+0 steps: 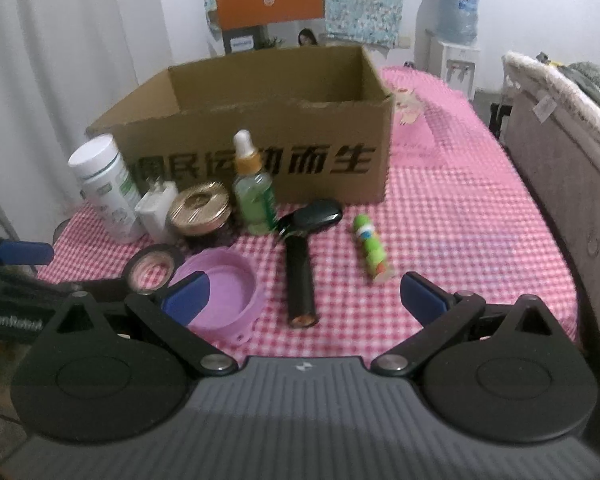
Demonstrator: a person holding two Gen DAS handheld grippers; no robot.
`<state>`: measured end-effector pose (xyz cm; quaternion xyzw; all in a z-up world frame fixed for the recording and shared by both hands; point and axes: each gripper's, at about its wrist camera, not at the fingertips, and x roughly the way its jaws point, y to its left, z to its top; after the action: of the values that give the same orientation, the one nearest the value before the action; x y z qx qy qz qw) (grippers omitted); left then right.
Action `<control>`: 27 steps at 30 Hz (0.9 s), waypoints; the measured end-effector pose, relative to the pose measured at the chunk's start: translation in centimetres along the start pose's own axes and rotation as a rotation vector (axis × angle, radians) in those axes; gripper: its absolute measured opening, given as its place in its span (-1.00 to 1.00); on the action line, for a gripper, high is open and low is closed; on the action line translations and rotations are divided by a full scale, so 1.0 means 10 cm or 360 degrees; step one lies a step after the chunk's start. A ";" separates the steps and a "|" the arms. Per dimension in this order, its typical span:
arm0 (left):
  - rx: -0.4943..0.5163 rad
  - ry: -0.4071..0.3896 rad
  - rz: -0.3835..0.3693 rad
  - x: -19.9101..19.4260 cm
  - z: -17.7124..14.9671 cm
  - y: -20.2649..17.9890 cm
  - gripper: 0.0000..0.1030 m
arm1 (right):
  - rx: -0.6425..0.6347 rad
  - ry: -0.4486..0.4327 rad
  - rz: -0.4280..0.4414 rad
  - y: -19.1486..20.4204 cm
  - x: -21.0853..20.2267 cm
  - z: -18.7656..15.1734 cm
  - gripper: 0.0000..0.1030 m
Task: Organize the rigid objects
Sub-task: 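Move the right gripper to the green glue stick and close on it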
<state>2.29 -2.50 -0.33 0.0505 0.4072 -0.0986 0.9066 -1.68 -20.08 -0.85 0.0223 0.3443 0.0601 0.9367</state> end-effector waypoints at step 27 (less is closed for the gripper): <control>0.0422 0.0163 -0.0596 0.88 0.54 -1.09 -0.12 | 0.0235 0.0546 0.0428 -1.05 1.15 0.43 -0.73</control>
<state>9.50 -15.31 -3.46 0.0977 0.4385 -0.3148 0.8361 10.82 -29.00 -5.77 0.1259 0.4958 0.1619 0.8438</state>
